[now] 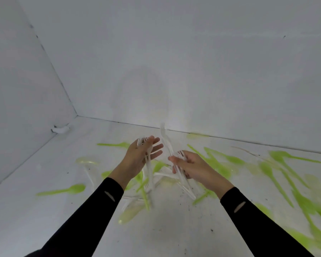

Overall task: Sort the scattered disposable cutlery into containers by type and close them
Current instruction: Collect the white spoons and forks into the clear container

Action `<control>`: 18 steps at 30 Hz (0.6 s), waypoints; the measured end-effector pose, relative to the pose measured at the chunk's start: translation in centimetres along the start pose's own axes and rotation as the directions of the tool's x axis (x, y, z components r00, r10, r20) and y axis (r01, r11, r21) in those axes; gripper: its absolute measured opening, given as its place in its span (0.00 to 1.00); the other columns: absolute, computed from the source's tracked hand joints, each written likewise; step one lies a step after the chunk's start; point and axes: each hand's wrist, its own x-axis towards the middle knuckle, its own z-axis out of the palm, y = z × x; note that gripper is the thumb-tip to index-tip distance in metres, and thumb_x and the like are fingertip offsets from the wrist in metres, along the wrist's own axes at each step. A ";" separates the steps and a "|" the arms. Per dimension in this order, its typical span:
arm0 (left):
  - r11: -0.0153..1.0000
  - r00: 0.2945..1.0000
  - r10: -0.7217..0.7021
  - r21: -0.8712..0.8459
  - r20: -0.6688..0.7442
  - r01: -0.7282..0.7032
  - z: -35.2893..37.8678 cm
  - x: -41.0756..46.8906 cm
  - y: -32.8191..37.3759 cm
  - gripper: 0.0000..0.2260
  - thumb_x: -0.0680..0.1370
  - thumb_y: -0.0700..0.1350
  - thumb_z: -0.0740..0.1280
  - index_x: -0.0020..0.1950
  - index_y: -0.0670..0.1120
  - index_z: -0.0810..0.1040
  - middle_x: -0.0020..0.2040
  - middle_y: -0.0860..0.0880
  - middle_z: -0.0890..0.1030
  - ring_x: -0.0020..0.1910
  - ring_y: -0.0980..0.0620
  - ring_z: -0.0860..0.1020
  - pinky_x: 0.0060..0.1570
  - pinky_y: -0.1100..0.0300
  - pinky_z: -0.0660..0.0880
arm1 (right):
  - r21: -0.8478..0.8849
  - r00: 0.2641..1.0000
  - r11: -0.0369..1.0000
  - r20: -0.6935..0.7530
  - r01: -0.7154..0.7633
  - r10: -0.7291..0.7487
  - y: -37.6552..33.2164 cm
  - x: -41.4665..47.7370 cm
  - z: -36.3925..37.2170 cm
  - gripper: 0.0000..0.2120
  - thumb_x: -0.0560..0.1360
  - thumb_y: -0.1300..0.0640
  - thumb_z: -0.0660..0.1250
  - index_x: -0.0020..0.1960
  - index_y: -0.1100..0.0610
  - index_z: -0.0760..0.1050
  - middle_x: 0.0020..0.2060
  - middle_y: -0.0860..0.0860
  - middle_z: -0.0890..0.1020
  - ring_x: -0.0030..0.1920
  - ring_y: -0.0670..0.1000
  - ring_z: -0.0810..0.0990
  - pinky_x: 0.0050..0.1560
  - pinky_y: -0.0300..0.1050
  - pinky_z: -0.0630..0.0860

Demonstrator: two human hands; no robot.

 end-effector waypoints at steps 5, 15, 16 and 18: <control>0.982 0.966 -0.083 -0.188 -0.245 0.037 1.5 -2.7 -1.6 0.18 0.78 0.59 0.64 0.40 0.45 0.69 0.31 0.50 0.65 0.23 0.57 0.65 0.24 0.66 0.66 | -0.134 0.995 0.989 0.079 0.067 -0.056 1.0 -2.9 1.7 0.16 0.79 0.49 0.66 0.49 0.63 0.75 0.34 0.50 0.83 0.30 0.44 0.75 0.34 0.37 0.68; 0.983 0.983 -0.105 -0.165 -0.150 0.080 3.5 -8.0 -5.3 0.26 0.73 0.66 0.59 0.49 0.43 0.75 0.49 0.48 0.79 0.36 0.56 0.80 0.43 0.59 0.77 | -0.142 0.983 0.983 0.158 0.113 -0.090 3.2 -6.3 3.3 0.14 0.79 0.46 0.65 0.50 0.58 0.77 0.34 0.51 0.83 0.34 0.48 0.77 0.36 0.40 0.69; 0.979 0.980 -0.090 -0.195 -0.179 0.054 3.0 -8.3 -5.6 0.24 0.75 0.64 0.59 0.47 0.43 0.74 0.50 0.47 0.80 0.38 0.55 0.79 0.46 0.59 0.75 | -0.172 0.979 0.975 0.176 0.137 -0.106 3.3 -6.4 3.6 0.17 0.79 0.44 0.65 0.49 0.59 0.77 0.35 0.51 0.84 0.34 0.47 0.78 0.38 0.41 0.70; 0.954 0.966 -0.100 -0.300 -0.237 0.025 1.8 -8.7 -5.9 0.22 0.79 0.62 0.59 0.48 0.42 0.71 0.49 0.45 0.81 0.41 0.52 0.79 0.47 0.58 0.76 | -0.225 0.977 0.961 0.180 0.158 -0.119 3.7 -6.3 4.2 0.22 0.77 0.39 0.65 0.44 0.59 0.74 0.31 0.48 0.80 0.33 0.47 0.75 0.38 0.43 0.68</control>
